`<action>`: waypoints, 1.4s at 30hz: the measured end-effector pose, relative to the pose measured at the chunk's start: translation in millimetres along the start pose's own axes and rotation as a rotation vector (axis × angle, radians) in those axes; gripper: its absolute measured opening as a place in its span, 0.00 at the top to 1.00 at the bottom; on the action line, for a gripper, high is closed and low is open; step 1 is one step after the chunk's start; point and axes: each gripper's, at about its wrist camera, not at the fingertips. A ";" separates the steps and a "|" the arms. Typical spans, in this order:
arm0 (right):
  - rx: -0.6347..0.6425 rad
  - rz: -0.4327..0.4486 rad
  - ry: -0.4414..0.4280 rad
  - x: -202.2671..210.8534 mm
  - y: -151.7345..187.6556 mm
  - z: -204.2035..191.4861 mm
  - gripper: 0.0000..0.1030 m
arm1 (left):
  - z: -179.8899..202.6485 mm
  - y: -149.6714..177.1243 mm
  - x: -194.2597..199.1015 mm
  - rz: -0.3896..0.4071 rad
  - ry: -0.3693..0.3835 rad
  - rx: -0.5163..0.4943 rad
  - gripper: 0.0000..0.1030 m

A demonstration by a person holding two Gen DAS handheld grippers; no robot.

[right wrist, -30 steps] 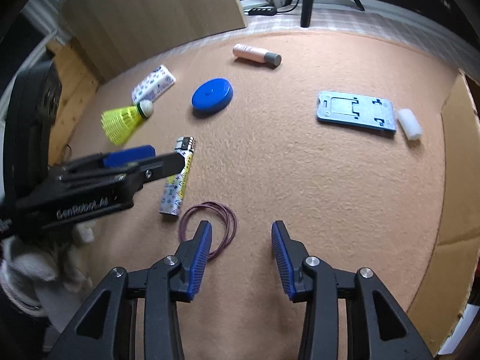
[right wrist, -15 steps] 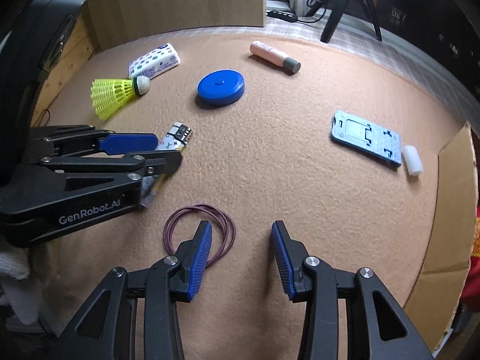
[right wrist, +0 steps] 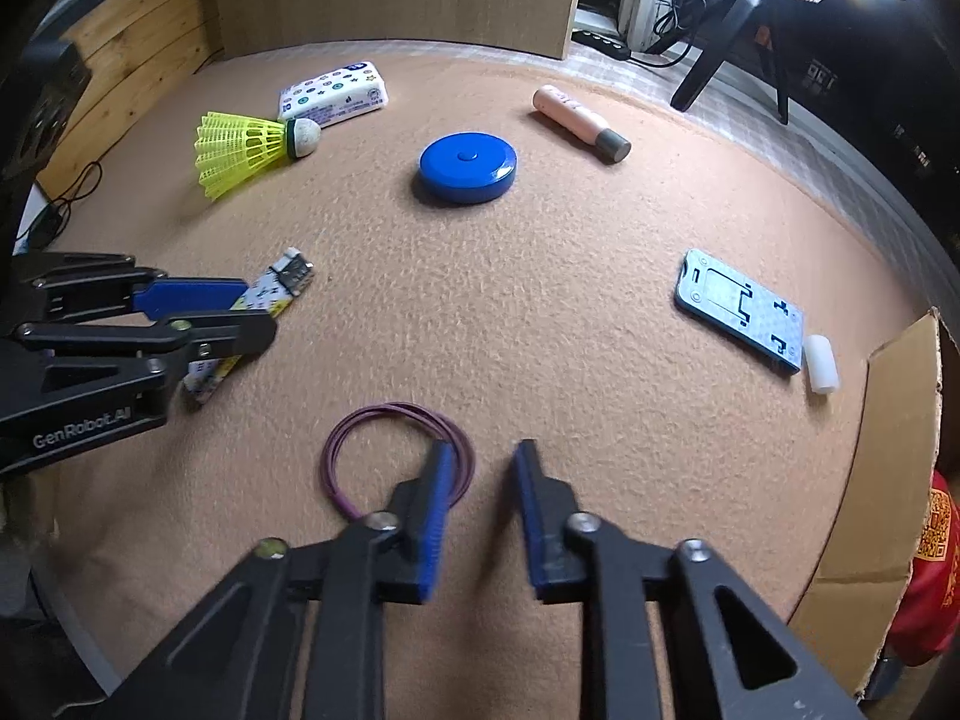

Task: Organize objects
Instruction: 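Carry the lighter with the left tool and drop it into the box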

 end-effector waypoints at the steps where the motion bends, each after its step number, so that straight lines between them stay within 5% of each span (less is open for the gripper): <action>1: -0.001 -0.001 -0.001 0.3 0.7 0.7 0.94 | -1.5 3.9 1.0 0.002 0.006 0.007 0.76; 10: -0.115 0.066 -0.097 19.6 19.1 24.6 0.98 | 2.9 24.0 10.8 0.012 0.069 0.037 0.76; 19: -0.224 0.195 -0.162 73.1 52.7 60.5 0.98 | 49.8 21.1 38.1 0.069 0.122 -0.042 0.76; 29: -0.354 0.285 -0.123 124.3 116.0 127.4 0.98 | 145.3 8.1 55.4 0.119 0.195 -0.211 0.76; 42: -0.541 0.304 -0.085 127.1 184.9 195.6 0.97 | 268.8 6.7 41.2 0.085 0.259 -0.418 0.76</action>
Point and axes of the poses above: each gripper's, at about its wrist camera, not at the fingertips, and x roughly against the way its jaws point, z to its right, y to its underside, and after that the axes turned 13 degrees about -z, right-handed
